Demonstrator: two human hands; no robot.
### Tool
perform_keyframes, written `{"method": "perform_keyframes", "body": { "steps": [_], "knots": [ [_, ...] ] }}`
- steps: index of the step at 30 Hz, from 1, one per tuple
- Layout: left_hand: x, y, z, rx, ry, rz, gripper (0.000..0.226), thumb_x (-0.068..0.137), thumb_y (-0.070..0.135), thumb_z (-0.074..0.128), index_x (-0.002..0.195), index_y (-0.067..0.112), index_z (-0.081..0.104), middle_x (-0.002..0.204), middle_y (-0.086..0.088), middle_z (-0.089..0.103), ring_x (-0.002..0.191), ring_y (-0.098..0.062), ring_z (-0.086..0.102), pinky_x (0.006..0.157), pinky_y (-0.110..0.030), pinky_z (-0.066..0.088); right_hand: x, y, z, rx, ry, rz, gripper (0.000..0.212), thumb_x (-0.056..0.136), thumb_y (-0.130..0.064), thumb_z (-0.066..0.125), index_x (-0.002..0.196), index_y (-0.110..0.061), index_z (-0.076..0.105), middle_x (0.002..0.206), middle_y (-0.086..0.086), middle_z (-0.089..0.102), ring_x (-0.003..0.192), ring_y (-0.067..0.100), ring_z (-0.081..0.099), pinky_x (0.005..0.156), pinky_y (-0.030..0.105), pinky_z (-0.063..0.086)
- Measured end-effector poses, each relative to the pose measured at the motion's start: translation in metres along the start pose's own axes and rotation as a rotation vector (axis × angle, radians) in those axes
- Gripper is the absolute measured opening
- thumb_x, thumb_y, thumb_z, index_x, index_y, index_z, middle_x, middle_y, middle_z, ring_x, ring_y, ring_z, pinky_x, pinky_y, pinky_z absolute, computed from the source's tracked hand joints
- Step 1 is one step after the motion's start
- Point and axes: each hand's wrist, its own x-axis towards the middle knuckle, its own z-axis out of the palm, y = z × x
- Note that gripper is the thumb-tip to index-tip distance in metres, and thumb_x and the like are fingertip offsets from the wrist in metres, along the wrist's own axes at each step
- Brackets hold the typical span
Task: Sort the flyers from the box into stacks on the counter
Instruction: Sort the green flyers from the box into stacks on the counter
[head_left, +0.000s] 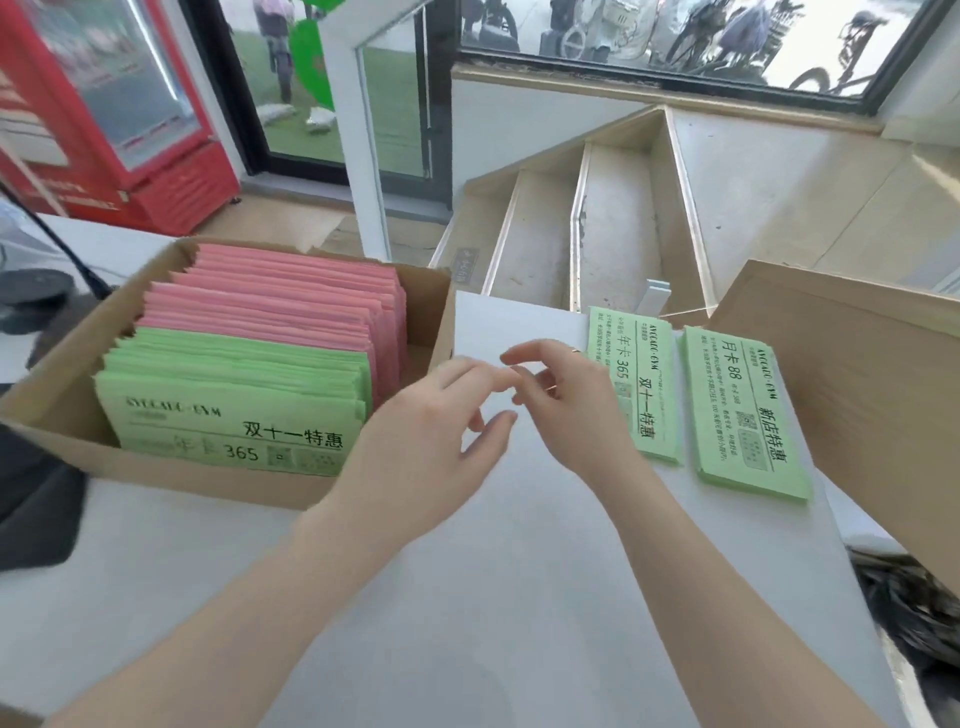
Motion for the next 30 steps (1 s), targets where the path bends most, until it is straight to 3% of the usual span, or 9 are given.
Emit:
{"method": "perform_keyframes", "body": {
  "steps": [3,6,10,15,17,20,25,27,30],
  "knots": [
    [-0.007,-0.033,-0.051,0.075,0.092,0.009,0.027,0.084,0.027,0.047,0.098,0.017,0.066,0.088,0.011,0.063,0.065,-0.004,0.052,0.058,-0.021,0.046,0.002,-0.032,0.024,0.002,-0.128,-0.186,0.032,0.088,0.001,0.048,0.112,-0.016,0.059,0.093,-0.01,0.063,0.072,0.002,0.059,0.073,0.015,0.046],
    [-0.017,-0.081,-0.094,0.08,0.126,-0.064,0.02,0.083,0.021,0.055,0.097,0.016,0.068,0.083,0.013,0.063,0.073,0.0,0.054,0.064,-0.007,0.042,0.002,-0.053,0.056,-0.099,-0.173,-0.322,0.027,0.085,-0.007,0.047,0.105,-0.013,0.066,0.093,-0.012,0.059,0.074,-0.011,0.051,0.072,0.006,0.039],
    [-0.029,-0.15,-0.143,0.133,-0.033,-0.031,0.016,0.079,0.016,0.059,0.089,0.017,0.071,0.081,0.017,0.06,0.074,0.009,0.054,0.068,-0.009,0.044,-0.002,-0.079,0.099,-0.203,-0.239,-0.315,0.027,0.085,-0.01,0.048,0.103,-0.016,0.067,0.091,-0.012,0.056,0.071,0.005,0.052,0.069,0.02,0.043],
    [-0.038,-0.211,-0.181,0.287,-0.237,0.149,0.018,0.077,0.024,0.061,0.088,0.016,0.073,0.085,0.007,0.068,0.082,-0.019,0.062,0.075,-0.028,0.048,0.0,-0.109,0.146,-0.482,-0.198,-0.39,0.033,0.083,-0.011,0.048,0.111,-0.015,0.065,0.102,-0.001,0.064,0.089,0.023,0.06,0.073,0.034,0.051],
    [-0.037,-0.223,-0.187,0.296,-0.279,0.187,0.016,0.075,0.021,0.065,0.089,0.016,0.073,0.085,0.004,0.069,0.08,-0.022,0.063,0.068,-0.029,0.05,0.002,-0.118,0.159,-0.571,-0.186,-0.367,0.032,0.081,-0.009,0.05,0.11,-0.012,0.065,0.101,0.003,0.065,0.086,0.028,0.061,0.068,0.04,0.053],
    [-0.037,-0.233,-0.191,0.23,-0.29,0.213,0.015,0.075,0.016,0.074,0.09,0.015,0.073,0.086,0.003,0.068,0.08,-0.023,0.063,0.065,-0.029,0.05,0.003,-0.127,0.169,-0.623,-0.181,-0.241,0.029,0.086,-0.007,0.055,0.115,-0.012,0.062,0.108,0.004,0.061,0.097,0.03,0.057,0.079,0.044,0.049],
    [-0.036,-0.237,-0.191,0.101,-0.33,0.204,0.023,0.078,0.022,0.072,0.101,0.018,0.071,0.09,0.005,0.06,0.086,-0.015,0.056,0.074,-0.028,0.045,0.002,-0.139,0.175,-0.628,-0.156,-0.121,0.025,0.085,-0.015,0.061,0.11,-0.017,0.06,0.106,-0.003,0.058,0.098,0.021,0.048,0.085,0.036,0.042],
    [-0.036,-0.239,-0.192,0.09,-0.354,0.266,0.02,0.076,0.027,0.071,0.094,0.018,0.071,0.086,0.004,0.06,0.078,-0.019,0.058,0.069,-0.035,0.05,0.003,-0.143,0.178,-0.672,-0.174,-0.096,0.023,0.083,-0.018,0.063,0.107,-0.018,0.063,0.098,-0.003,0.058,0.089,0.017,0.041,0.081,0.029,0.036],
    [-0.036,-0.242,-0.19,0.14,-0.324,0.377,0.025,0.075,0.04,0.058,0.077,0.02,0.072,0.079,0.001,0.059,0.067,-0.019,0.051,0.061,-0.036,0.05,0.0,-0.147,0.178,-0.651,-0.212,0.005,0.019,0.082,-0.023,0.066,0.102,-0.021,0.067,0.09,-0.004,0.055,0.086,0.016,0.042,0.082,0.032,0.04]
  ]
}}
